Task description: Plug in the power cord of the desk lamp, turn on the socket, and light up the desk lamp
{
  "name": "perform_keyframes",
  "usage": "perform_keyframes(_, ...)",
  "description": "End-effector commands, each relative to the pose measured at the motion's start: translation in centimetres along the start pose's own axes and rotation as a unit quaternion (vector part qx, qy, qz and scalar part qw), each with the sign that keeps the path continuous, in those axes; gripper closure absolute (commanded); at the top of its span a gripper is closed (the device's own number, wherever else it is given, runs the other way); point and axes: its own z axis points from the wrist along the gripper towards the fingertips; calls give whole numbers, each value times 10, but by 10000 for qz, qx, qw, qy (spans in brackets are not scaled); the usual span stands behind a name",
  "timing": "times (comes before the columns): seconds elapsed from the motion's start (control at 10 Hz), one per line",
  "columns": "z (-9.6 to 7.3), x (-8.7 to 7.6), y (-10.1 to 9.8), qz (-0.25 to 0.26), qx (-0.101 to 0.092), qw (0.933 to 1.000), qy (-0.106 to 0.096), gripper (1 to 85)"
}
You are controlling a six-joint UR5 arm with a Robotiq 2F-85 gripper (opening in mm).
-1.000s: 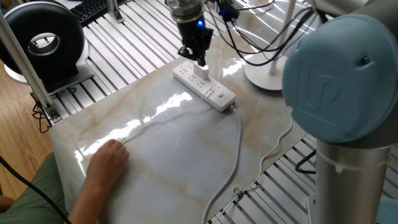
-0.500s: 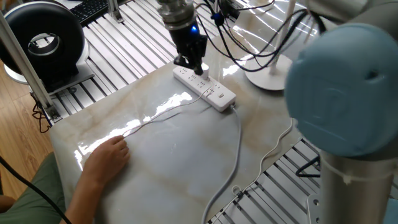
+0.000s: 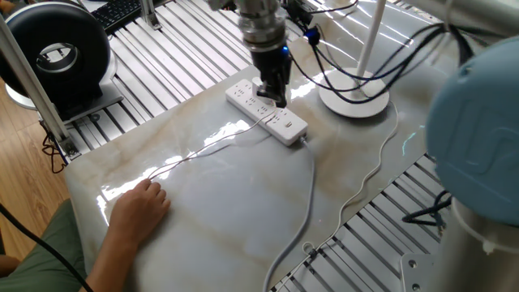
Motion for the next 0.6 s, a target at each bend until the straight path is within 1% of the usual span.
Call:
perform_keyframes(0.0,12,3,-3,-185,-126,9993,-300,847)
perform_keyframes(0.2,22,2,-9,-205,-117,9989,-406,847)
perform_keyframes(0.3,27,2,-12,-104,-99,9989,-438,847)
perform_keyframes(0.4,30,-3,-7,177,-299,9979,-541,847)
perform_keyframes(0.5,32,-3,-2,301,-471,9967,-595,847)
